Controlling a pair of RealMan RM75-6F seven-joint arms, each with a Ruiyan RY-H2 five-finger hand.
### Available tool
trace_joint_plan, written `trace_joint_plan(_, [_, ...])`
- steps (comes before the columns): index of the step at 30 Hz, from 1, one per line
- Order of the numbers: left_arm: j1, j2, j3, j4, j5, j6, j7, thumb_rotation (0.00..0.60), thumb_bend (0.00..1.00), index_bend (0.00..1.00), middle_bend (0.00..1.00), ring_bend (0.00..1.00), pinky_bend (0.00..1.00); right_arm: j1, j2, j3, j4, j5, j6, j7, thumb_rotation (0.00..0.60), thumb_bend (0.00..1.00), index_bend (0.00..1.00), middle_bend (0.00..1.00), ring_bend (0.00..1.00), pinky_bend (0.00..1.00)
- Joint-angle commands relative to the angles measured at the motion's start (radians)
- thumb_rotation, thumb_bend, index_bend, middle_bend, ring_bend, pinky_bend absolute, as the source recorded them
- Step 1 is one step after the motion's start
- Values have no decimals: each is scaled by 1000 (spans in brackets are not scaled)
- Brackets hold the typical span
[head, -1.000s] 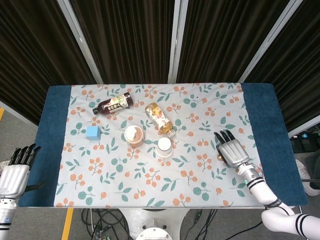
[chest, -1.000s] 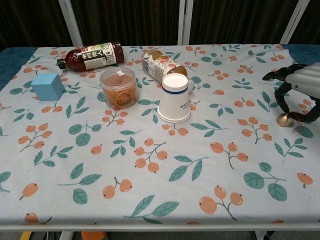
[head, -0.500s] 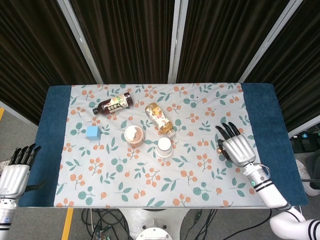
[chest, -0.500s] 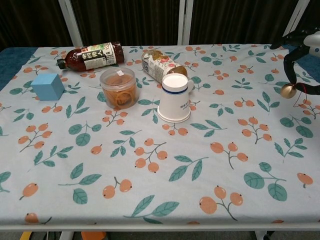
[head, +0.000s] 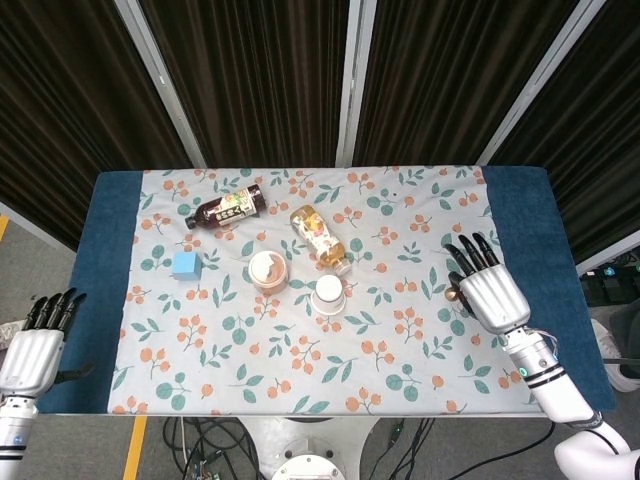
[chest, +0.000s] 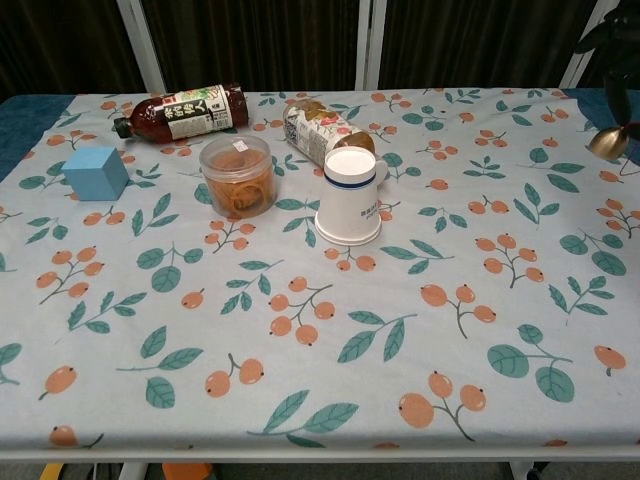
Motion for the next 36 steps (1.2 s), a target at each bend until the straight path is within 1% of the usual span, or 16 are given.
trace_joint_plan(1, [1, 1, 1, 2, -1, -1, -1, 600, 0, 36, 1, 0, 5, -14, -4, 6, -86, 77, -62, 141, 600, 401, 792, 157, 0, 38])
trace_joint_plan(3, [1, 2, -2, 3, -6, 0, -5, 600, 0, 36, 1, 0, 5, 3, 50, -11, -104, 20, -99, 231, 600, 407, 793, 151, 0, 39])
trace_joint_plan(6, [2, 1, -2, 4, -2, 3, -10, 600, 0, 36, 1, 0, 6, -26, -27, 19, 52, -9, 37, -109, 600, 418, 814, 159, 0, 28])
trace_joint_plan(10, [2, 3, 1, 4, -2, -1, -6, 600, 0, 36, 0, 0, 5, -21, 20, 7, -88, 96, -119, 177, 600, 418, 817, 156, 0, 24])
trace_joint_plan(11, [2, 4, 0, 3, -4, -1, -8, 600, 0, 36, 0, 0, 5, -17, 31, 1, -65, 69, -114, 152, 600, 418, 818, 155, 0, 21])
trace_joint_plan(14, [0, 4, -1, 1, -4, -3, -10, 600, 0, 36, 1, 0, 5, -34, -27, 13, 62, 36, -7, -123, 600, 418, 831, 162, 0, 1])
trace_joint_plan(17, [-3, 6, 3, -2, 0, -8, -1, 600, 0, 36, 1, 0, 5, -28, 9, 10, -90, 143, -152, 134, 600, 418, 837, 162, 0, 0])
trace_joint_plan(18, [-3, 6, 2, -3, -2, -10, 0, 600, 0, 36, 1, 0, 6, -10, 53, -1, -131, 125, -218, 244, 600, 418, 837, 160, 0, 0])
trace_joint_plan(19, [-4, 7, 1, -5, -4, -11, 0, 600, 0, 36, 1, 0, 6, 1, 72, -8, -118, 89, -229, 246, 600, 418, 837, 159, 0, 0])
trace_joint_plan(20, [-5, 7, 0, -6, -6, -11, 0, 600, 0, 36, 0, 0, 6, 5, 73, -12, -74, 52, -203, 165, 600, 418, 840, 159, 0, 0])
trace_joint_plan(21, [-5, 7, -1, -7, -6, -12, -1, 600, 0, 36, 0, 0, 6, -2, 45, -3, 2, 23, -135, -13, 600, 418, 845, 160, 0, 0])
trace_joint_plan(23, [-5, 8, 0, -8, -3, -10, -1, 600, 0, 36, 0, 0, 6, -22, -13, 26, 62, 55, -54, -197, 600, 418, 851, 163, 0, 0])
trace_joint_plan(26, [-3, 10, 3, -8, -4, -11, -4, 600, 0, 36, 0, 0, 5, -35, -20, 55, 1, 168, -81, -161, 600, 418, 852, 164, 0, 0])
trace_joint_plan(29, [-5, 9, 1, -4, -11, -18, -15, 600, 0, 36, 0, 0, 5, -20, 34, 30, -93, 155, -173, -16, 600, 418, 851, 162, 0, 0])
trace_joint_plan(32, [-7, 4, 2, -1, -4, -17, -20, 600, 0, 36, 1, 0, 6, -19, 14, 20, -35, 98, -116, -136, 600, 418, 853, 164, 0, 0])
trace_joint_plan(36, [-6, 6, 4, -1, 1, -14, -16, 600, 0, 36, 1, 0, 6, -11, -6, 23, -37, 154, -158, -94, 600, 418, 854, 164, 0, 0])
